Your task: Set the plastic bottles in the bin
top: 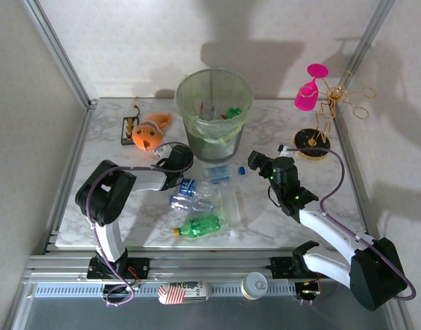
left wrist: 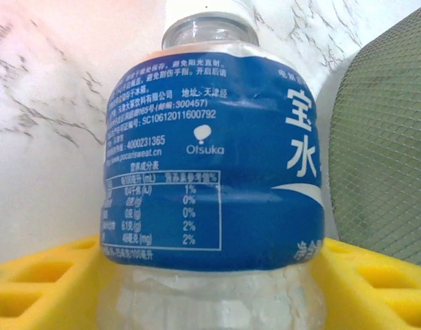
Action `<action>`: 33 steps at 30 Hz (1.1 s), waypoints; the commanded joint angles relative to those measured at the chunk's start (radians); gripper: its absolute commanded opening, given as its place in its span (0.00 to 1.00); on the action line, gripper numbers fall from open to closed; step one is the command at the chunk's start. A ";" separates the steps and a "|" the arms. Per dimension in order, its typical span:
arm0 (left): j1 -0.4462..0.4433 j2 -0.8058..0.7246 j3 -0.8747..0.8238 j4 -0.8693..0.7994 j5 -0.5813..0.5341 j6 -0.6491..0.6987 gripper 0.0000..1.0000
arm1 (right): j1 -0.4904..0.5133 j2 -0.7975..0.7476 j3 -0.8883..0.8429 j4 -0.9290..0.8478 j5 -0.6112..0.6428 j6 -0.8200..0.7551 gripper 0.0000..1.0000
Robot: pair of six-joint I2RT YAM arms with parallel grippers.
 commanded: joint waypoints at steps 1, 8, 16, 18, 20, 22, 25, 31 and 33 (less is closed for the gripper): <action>0.015 -0.055 -0.035 0.015 -0.026 0.015 0.58 | -0.006 -0.007 -0.008 0.014 -0.007 0.023 0.99; 0.018 -0.156 -0.084 0.044 -0.070 0.068 0.53 | -0.006 -0.006 -0.008 0.018 -0.020 0.036 0.99; 0.019 -0.356 -0.166 0.040 -0.167 0.135 0.52 | -0.006 0.012 -0.017 0.059 -0.057 0.056 0.99; 0.019 -0.422 -0.189 0.042 -0.185 0.156 0.52 | -0.006 0.025 -0.018 0.074 -0.073 0.062 0.99; 0.020 -0.498 -0.208 0.044 -0.193 0.181 0.52 | -0.006 0.044 -0.018 0.093 -0.092 0.068 0.99; 0.021 -0.570 -0.220 0.046 -0.194 0.207 0.52 | -0.005 0.064 -0.018 0.115 -0.113 0.074 0.99; 0.021 -0.674 -0.226 0.046 -0.181 0.245 0.52 | -0.006 0.099 -0.015 0.147 -0.145 0.080 0.99; 0.019 -0.811 -0.170 0.059 -0.109 0.330 0.49 | -0.006 0.154 -0.004 0.193 -0.198 0.082 0.99; 0.018 -0.820 -0.127 0.061 -0.084 0.361 0.48 | -0.005 0.161 -0.002 0.198 -0.210 0.081 0.99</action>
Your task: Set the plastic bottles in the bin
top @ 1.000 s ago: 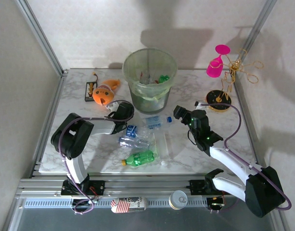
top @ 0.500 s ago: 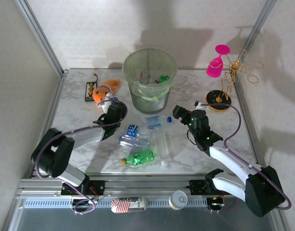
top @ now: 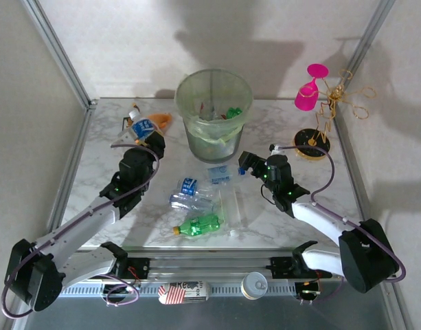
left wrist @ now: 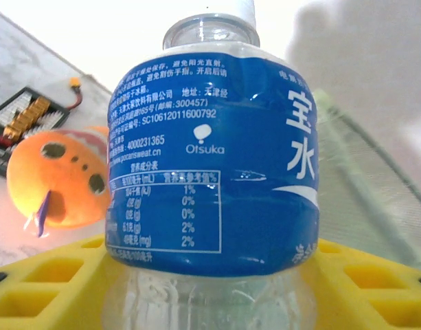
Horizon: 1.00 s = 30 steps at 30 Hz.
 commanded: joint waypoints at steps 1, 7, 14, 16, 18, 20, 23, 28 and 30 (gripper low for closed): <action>0.006 -0.016 0.091 0.026 0.061 0.095 0.48 | -0.006 0.011 0.000 0.056 -0.036 0.009 0.99; 0.004 0.104 0.287 0.033 0.171 0.183 0.47 | -0.006 0.001 -0.022 0.060 -0.054 0.007 0.99; -0.011 0.330 0.551 0.004 0.304 0.243 0.48 | -0.006 -0.052 -0.061 0.042 -0.057 0.009 0.99; -0.017 0.408 0.638 -0.027 0.340 0.254 0.48 | -0.006 -0.070 -0.076 0.041 -0.059 0.012 0.99; -0.023 0.497 0.738 -0.071 0.382 0.264 0.48 | -0.006 -0.086 -0.089 0.035 -0.057 0.015 0.99; -0.029 0.583 0.835 -0.123 0.408 0.273 0.49 | -0.006 -0.100 -0.098 0.027 -0.055 0.016 0.99; -0.038 0.701 0.961 -0.201 0.415 0.282 0.50 | -0.006 -0.124 -0.110 0.017 -0.048 0.019 0.99; -0.043 0.845 1.081 -0.271 0.399 0.283 0.52 | -0.006 -0.175 -0.128 -0.009 -0.027 0.021 0.99; -0.044 0.892 1.118 -0.297 0.389 0.277 0.53 | -0.006 -0.196 -0.136 -0.021 -0.019 0.021 0.99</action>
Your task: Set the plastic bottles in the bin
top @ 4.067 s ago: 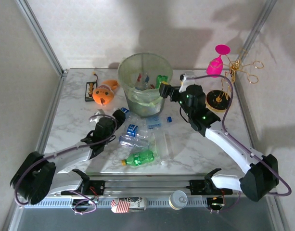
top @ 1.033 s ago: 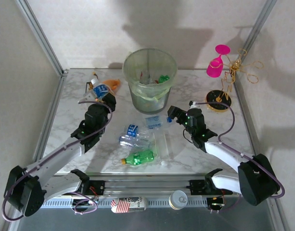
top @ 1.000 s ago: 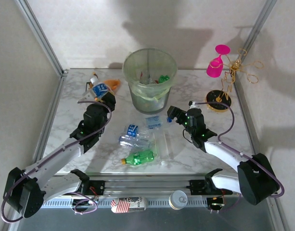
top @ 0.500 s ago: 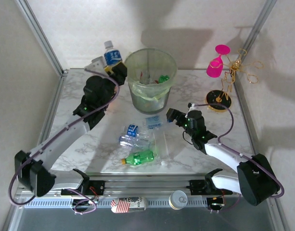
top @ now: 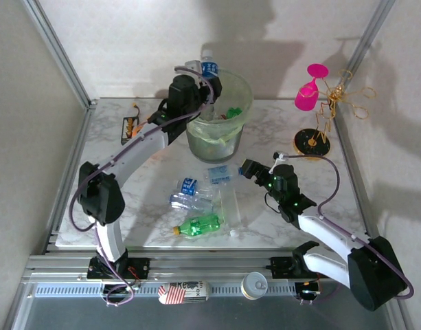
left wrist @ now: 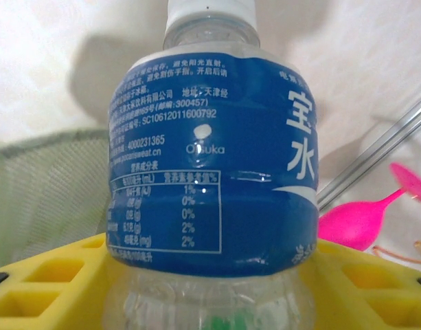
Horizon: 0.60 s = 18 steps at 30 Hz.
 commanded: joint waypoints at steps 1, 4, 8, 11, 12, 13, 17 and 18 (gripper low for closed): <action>-0.006 0.065 0.076 -0.084 0.006 0.010 0.54 | -0.006 -0.040 -0.024 -0.021 0.026 0.013 0.99; -0.007 0.110 0.116 -0.111 0.019 -0.005 0.63 | -0.005 -0.059 -0.038 -0.035 0.037 0.015 0.99; -0.014 0.128 0.145 -0.127 0.023 -0.011 0.85 | -0.006 -0.069 -0.045 -0.046 0.045 0.016 0.99; -0.020 0.117 0.145 -0.122 0.021 -0.010 0.91 | -0.006 -0.066 -0.044 -0.038 0.043 0.018 0.99; -0.021 0.108 0.144 -0.121 0.021 -0.011 0.93 | -0.006 -0.062 -0.042 -0.033 0.041 0.018 0.99; -0.024 0.099 0.142 -0.118 0.022 -0.011 0.94 | -0.006 -0.058 -0.040 -0.030 0.036 0.018 0.99; -0.036 0.027 0.090 -0.080 0.026 -0.009 0.96 | -0.006 -0.029 -0.033 -0.012 0.005 0.018 0.99; -0.038 -0.003 0.060 -0.056 0.026 -0.009 0.96 | -0.005 -0.022 -0.029 -0.010 -0.004 0.018 0.99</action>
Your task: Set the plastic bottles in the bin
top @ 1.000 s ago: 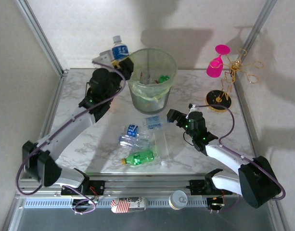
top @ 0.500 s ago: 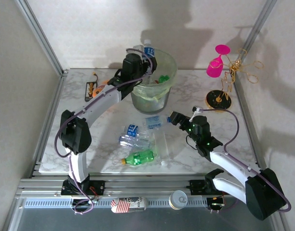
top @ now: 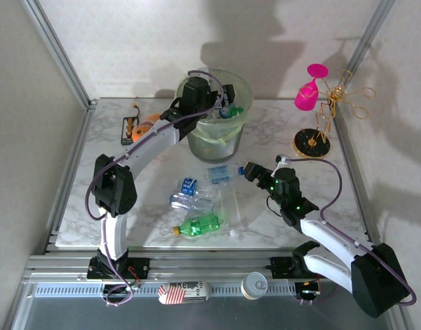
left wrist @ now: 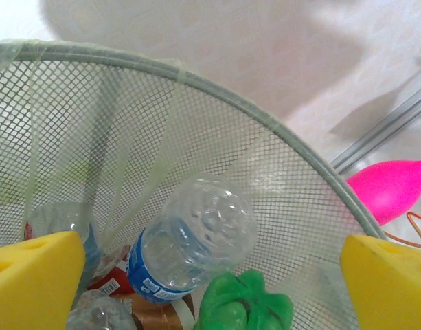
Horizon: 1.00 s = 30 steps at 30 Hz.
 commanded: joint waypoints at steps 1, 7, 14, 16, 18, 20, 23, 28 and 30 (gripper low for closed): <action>-0.016 -0.137 -0.068 0.071 0.012 -0.002 0.96 | -0.006 0.028 0.004 0.026 -0.032 0.010 0.99; -0.020 -0.368 -0.355 0.282 -0.040 -0.037 0.98 | -0.006 0.087 0.014 0.047 -0.100 0.026 0.99; -0.018 -0.630 -0.753 0.472 -0.203 -0.091 1.00 | 0.019 0.167 0.034 0.033 -0.176 0.033 0.99; -0.017 -0.696 -0.864 0.503 -0.260 -0.119 1.00 | 0.036 0.182 0.041 0.019 -0.181 0.032 0.99; -0.014 -0.758 -0.975 0.534 -0.309 -0.160 1.00 | 0.054 0.198 0.053 -0.003 -0.182 0.029 0.99; -0.011 -0.813 -1.089 0.565 -0.345 -0.220 0.99 | 0.075 0.219 0.070 -0.028 -0.180 0.023 0.99; -0.008 -0.857 -1.215 0.589 -0.356 -0.309 1.00 | 0.103 0.261 0.106 -0.063 -0.181 0.012 0.99; -0.007 -0.861 -1.353 0.596 -0.331 -0.444 0.99 | 0.142 0.338 0.168 -0.123 -0.176 0.001 0.99; -0.008 -0.855 -1.394 0.598 -0.330 -0.497 1.00 | 0.158 0.368 0.199 -0.160 -0.168 -0.008 0.99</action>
